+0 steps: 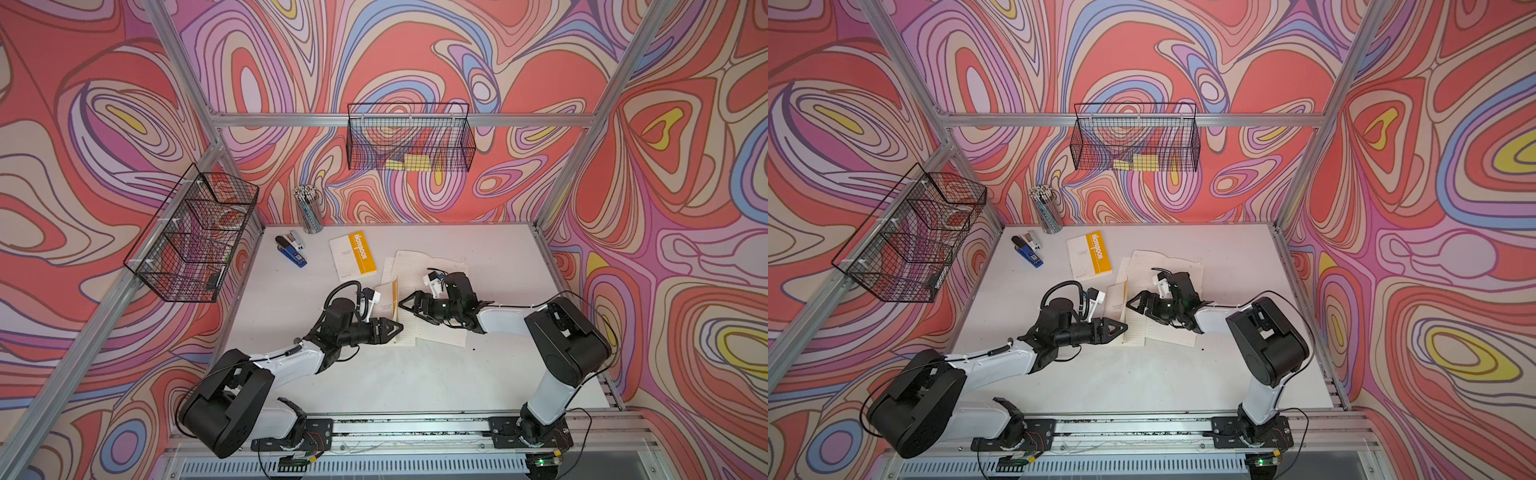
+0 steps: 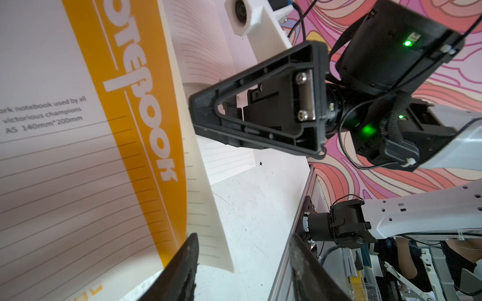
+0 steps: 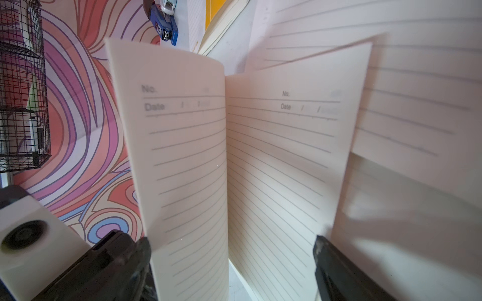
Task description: Close the notebook
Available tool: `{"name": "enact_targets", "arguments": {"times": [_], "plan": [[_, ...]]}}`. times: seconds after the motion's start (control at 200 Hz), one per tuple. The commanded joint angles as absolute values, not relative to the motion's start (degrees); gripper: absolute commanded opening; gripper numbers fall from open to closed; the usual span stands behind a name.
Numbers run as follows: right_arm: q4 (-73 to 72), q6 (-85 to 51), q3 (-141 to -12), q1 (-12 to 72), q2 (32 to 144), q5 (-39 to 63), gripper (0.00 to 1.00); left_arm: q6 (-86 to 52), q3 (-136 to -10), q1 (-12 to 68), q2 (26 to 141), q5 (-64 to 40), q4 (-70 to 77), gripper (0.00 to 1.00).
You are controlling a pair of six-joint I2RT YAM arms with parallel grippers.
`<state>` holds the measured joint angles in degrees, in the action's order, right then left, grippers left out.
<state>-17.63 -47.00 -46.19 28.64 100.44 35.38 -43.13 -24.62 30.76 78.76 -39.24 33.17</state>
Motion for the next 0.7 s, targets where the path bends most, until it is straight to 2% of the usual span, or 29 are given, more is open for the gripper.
{"name": "enact_targets", "arguments": {"times": [0.0, 0.446, 0.696], "plan": [[-15.79, -45.88, -47.89, 28.86, 98.46, 34.39, 0.98, -44.79, -24.17, 30.94, 80.94, -40.38, 40.81, 0.56], [-12.83, -45.56, -54.0, 28.88, 96.08, 34.27, 0.98, -45.53, -24.84, 31.2, 84.57, -41.54, 43.9, 0.56], [-17.32, -48.94, -56.98, 28.86, 98.43, 36.24, 0.98, -45.48, -24.08, 31.2, 87.9, -42.39, 47.28, 0.57]]}}
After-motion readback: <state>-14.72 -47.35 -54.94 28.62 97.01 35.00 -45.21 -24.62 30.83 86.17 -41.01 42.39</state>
